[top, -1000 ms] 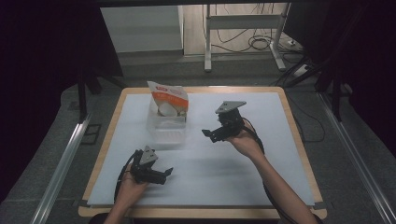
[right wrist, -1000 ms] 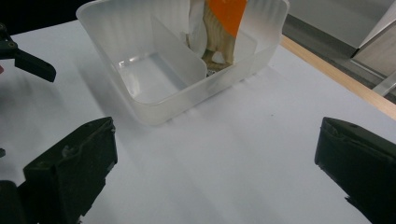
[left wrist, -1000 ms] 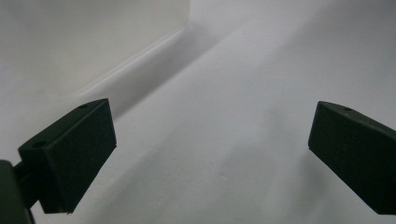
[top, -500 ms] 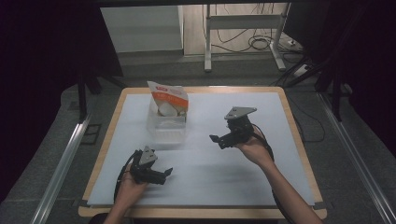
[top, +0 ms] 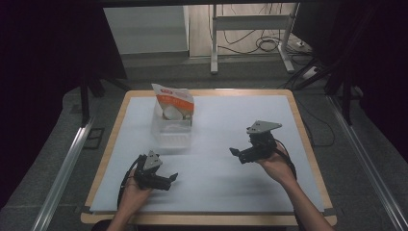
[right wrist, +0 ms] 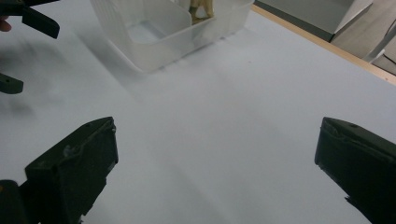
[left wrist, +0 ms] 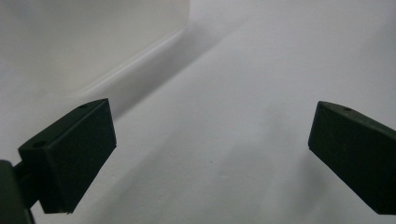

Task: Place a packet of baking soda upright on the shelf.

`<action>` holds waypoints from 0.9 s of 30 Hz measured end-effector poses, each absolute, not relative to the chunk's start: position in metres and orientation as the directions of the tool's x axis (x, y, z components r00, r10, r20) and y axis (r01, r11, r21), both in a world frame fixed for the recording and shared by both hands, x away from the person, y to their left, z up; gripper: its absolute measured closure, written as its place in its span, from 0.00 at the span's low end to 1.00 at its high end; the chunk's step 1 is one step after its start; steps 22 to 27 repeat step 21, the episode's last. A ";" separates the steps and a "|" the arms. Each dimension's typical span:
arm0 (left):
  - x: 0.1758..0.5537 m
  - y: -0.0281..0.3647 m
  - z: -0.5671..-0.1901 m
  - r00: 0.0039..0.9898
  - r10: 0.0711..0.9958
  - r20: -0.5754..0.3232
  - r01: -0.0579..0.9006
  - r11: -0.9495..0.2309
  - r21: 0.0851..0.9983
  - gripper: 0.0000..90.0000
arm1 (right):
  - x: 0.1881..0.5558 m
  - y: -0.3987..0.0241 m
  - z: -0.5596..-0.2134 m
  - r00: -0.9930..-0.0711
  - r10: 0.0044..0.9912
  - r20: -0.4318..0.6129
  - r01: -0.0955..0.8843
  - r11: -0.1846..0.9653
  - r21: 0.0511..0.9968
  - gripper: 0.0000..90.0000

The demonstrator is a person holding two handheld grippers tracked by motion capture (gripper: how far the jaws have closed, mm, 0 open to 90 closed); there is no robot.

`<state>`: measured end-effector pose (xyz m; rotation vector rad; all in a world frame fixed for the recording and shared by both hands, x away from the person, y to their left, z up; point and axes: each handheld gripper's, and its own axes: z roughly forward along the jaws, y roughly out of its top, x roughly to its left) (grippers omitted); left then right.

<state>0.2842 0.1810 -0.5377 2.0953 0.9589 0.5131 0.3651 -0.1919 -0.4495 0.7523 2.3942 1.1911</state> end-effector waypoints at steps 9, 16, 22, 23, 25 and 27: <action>0.284 0.181 -0.538 0.637 0.770 0.044 0.465 -0.429 0.774 0.01 | 0.349 -0.211 -0.466 -0.768 0.634 -0.090 0.311 0.492 0.813 0.00; 0.284 0.181 -0.538 0.638 0.769 0.048 0.464 -0.433 0.773 0.01 | 0.340 -0.221 -0.482 -0.758 0.645 -0.094 0.338 0.512 0.790 0.00; 0.285 0.181 -0.538 0.637 0.770 0.047 0.464 -0.431 0.774 0.01 | 0.340 -0.220 -0.486 -0.762 0.642 -0.084 0.353 0.521 0.777 0.00; 0.285 0.181 -0.538 0.637 0.770 0.047 0.464 -0.431 0.774 0.01 | 0.340 -0.220 -0.486 -0.762 0.642 -0.084 0.353 0.521 0.777 0.00; 0.285 0.181 -0.538 0.637 0.770 0.047 0.464 -0.431 0.774 0.01 | 0.340 -0.220 -0.486 -0.762 0.642 -0.084 0.353 0.521 0.777 0.00; 0.285 0.181 -0.538 0.637 0.770 0.047 0.464 -0.431 0.774 0.01 | 0.340 -0.220 -0.486 -0.762 0.642 -0.084 0.353 0.521 0.777 0.00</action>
